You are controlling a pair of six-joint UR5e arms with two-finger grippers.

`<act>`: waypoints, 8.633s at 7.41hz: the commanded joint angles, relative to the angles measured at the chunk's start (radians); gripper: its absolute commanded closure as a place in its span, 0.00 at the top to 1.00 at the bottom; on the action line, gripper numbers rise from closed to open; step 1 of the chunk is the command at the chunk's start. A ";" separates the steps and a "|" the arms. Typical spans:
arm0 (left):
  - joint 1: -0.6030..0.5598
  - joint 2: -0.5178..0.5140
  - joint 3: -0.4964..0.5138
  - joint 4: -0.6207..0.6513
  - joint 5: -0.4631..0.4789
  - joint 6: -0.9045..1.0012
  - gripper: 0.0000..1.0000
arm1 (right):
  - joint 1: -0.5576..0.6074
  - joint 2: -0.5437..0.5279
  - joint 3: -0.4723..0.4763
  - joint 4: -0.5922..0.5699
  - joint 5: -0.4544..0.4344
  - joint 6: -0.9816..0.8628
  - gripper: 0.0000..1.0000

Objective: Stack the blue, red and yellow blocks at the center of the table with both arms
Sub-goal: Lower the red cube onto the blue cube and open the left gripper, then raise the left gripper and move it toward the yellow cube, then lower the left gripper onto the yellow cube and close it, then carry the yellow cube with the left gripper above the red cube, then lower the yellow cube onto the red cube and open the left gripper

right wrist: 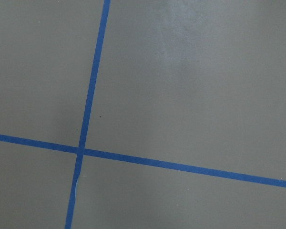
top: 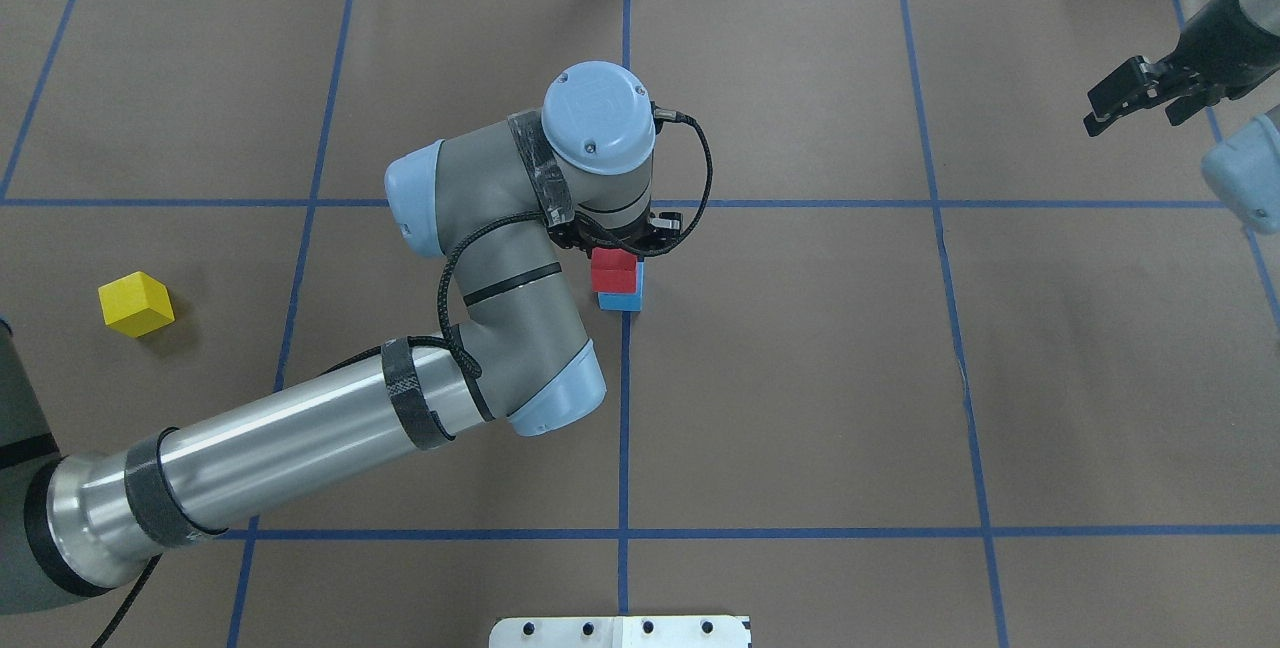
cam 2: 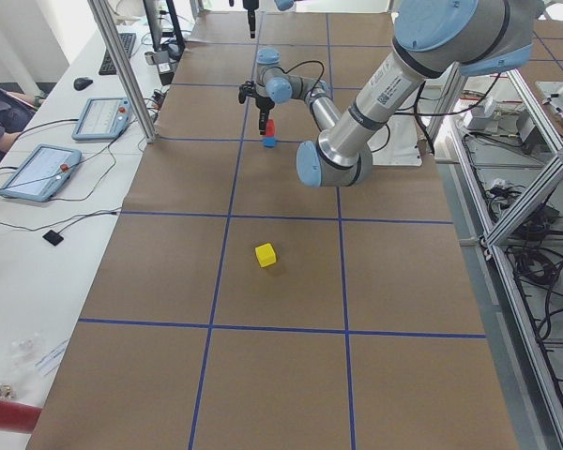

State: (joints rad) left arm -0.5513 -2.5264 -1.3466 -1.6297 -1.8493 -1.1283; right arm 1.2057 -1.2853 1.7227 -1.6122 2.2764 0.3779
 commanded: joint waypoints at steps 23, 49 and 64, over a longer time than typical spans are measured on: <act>-0.325 0.937 -0.378 -0.337 -0.056 -0.088 1.00 | 0.003 -0.005 0.003 0.009 -0.003 -0.001 0.99; -0.038 -0.061 -0.101 0.195 -0.068 -0.034 0.00 | 0.028 -0.028 0.009 0.008 0.000 -0.002 0.99; -0.013 -0.028 -0.109 0.174 -0.071 -0.036 1.00 | 0.026 -0.025 0.003 0.009 0.000 -0.004 0.99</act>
State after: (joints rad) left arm -0.5642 -2.5529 -1.4532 -1.4552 -1.9205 -1.1572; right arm 1.2318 -1.3101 1.7258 -1.6030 2.2752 0.3743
